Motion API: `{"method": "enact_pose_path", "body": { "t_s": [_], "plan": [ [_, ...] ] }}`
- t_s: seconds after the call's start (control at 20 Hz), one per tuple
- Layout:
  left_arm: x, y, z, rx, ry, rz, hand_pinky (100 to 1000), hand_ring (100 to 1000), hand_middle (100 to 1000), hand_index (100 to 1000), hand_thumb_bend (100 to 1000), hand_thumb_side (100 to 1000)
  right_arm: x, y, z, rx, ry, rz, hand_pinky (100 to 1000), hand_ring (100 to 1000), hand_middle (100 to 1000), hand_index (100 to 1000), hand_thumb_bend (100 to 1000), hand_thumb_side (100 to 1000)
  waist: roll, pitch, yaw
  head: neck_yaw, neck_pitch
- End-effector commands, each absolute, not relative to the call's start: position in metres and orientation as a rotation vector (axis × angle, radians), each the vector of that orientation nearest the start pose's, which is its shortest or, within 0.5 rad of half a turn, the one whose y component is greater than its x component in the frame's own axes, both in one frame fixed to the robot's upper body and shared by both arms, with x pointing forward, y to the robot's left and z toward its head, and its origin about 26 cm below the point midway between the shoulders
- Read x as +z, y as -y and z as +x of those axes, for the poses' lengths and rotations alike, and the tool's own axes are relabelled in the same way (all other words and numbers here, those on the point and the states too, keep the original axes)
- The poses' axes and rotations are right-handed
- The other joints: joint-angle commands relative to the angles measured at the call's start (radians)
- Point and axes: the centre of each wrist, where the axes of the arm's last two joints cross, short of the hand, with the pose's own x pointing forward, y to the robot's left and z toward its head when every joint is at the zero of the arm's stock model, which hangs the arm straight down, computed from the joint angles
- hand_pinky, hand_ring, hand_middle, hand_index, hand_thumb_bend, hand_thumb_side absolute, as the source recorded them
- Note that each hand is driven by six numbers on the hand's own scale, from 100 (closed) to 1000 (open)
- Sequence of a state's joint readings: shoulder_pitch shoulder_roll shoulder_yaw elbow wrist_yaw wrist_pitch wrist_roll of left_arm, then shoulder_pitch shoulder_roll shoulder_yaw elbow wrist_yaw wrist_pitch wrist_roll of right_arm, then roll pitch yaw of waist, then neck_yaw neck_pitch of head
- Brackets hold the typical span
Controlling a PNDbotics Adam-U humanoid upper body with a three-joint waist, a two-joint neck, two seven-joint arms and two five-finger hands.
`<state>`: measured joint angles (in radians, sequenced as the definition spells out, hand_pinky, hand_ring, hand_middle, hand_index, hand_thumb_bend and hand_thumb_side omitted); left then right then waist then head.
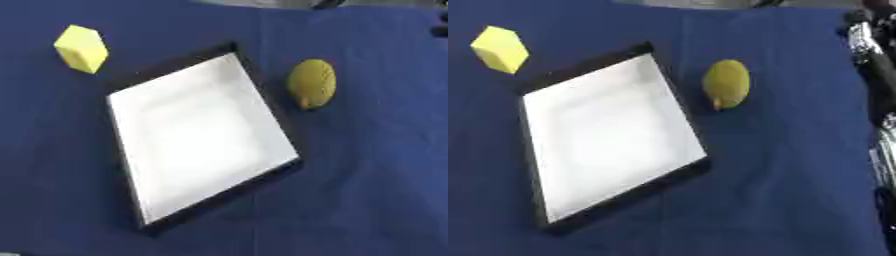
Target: Pick up objects on the table and place them in the box.
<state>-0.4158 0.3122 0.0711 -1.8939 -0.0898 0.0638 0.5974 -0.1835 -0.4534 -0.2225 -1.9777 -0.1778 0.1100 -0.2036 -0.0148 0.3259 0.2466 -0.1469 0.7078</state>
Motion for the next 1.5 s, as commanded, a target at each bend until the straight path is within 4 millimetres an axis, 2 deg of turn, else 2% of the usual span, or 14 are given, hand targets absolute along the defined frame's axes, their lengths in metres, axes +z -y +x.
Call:
{"method": "enact_pose_path", "body": {
  "t_s": [0.05,0.4,0.75,0.85,1.0,1.05,1.15,1.2,1.25,1.3,1.35,1.45,1.5],
  "plan": [
    [0.236,-0.28,0.326,0.253,2.332,0.693,629,753,710,814,335,519,0.21,0.348,0.277,-0.003,2.134,-0.463,1000,766,736,881,100,531,-0.001,-0.031,-0.001,-0.009,-0.013],
    [0.276,-0.318,0.332,-0.183,2.269,0.924,665,783,751,848,384,443,0.212,0.35,0.277,0.004,2.138,-0.484,1000,793,768,896,100,537,0.014,-0.03,0.001,-0.019,-0.008],
    [0.322,-0.369,0.339,-0.776,1.98,1.042,755,822,811,894,446,462,0.216,0.355,0.275,0.055,2.154,-0.503,1000,816,800,916,100,546,0.023,-0.033,-0.002,-0.029,-0.008],
    [0.336,-0.38,0.34,-0.917,1.892,1.047,791,840,835,912,484,439,0.217,0.357,0.274,0.072,2.153,-0.511,1000,807,792,912,100,541,0.025,-0.034,0.0,-0.033,-0.008],
    [0.351,-0.391,0.341,-1.061,1.792,1.052,795,841,838,913,489,435,0.216,0.358,0.273,0.085,2.15,-0.519,1000,807,791,911,100,541,0.026,-0.035,0.003,-0.037,-0.007],
    [0.353,-0.394,0.341,-1.093,1.762,1.056,861,871,886,939,599,338,0.217,0.359,0.273,0.088,2.15,-0.521,1000,803,788,909,100,536,0.027,-0.035,0.003,-0.038,-0.007],
    [0.362,-0.397,0.346,-1.224,1.623,1.079,864,873,887,940,607,328,0.218,0.36,0.272,0.099,2.15,-0.529,1000,803,788,908,100,536,0.03,-0.037,0.004,-0.04,-0.006],
    [0.365,-0.397,0.349,-1.28,1.565,1.081,885,880,895,940,707,207,0.218,0.36,0.272,0.105,2.152,-0.53,1000,800,785,907,100,534,0.031,-0.039,0.003,-0.042,-0.007],
    [0.366,-0.396,0.354,-1.33,1.513,1.074,895,883,895,932,772,126,0.219,0.36,0.272,0.109,2.152,-0.529,1000,798,782,905,100,533,0.031,-0.04,0.003,-0.042,-0.008],
    [0.368,-0.395,0.36,-1.37,1.469,1.06,896,883,895,931,778,117,0.219,0.36,0.272,0.112,2.151,-0.528,1000,797,782,905,100,532,0.031,-0.041,0.003,-0.042,-0.008],
    [0.368,-0.394,0.366,-1.404,1.426,1.042,907,887,900,926,830,100,0.218,0.359,0.272,0.114,2.149,-0.527,1000,795,781,904,100,532,0.031,-0.041,0.003,-0.042,-0.008],
    [0.367,-0.391,0.378,-1.466,1.342,0.999,911,888,903,920,876,100,0.218,0.359,0.272,0.118,2.146,-0.525,1000,794,780,903,100,532,0.031,-0.041,0.003,-0.041,-0.009],
    [0.367,-0.39,0.384,-1.493,1.307,0.983,914,888,902,915,874,100,0.218,0.359,0.273,0.12,2.146,-0.525,1000,793,779,903,100,532,0.03,-0.04,0.003,-0.039,-0.01]
  ]
}}
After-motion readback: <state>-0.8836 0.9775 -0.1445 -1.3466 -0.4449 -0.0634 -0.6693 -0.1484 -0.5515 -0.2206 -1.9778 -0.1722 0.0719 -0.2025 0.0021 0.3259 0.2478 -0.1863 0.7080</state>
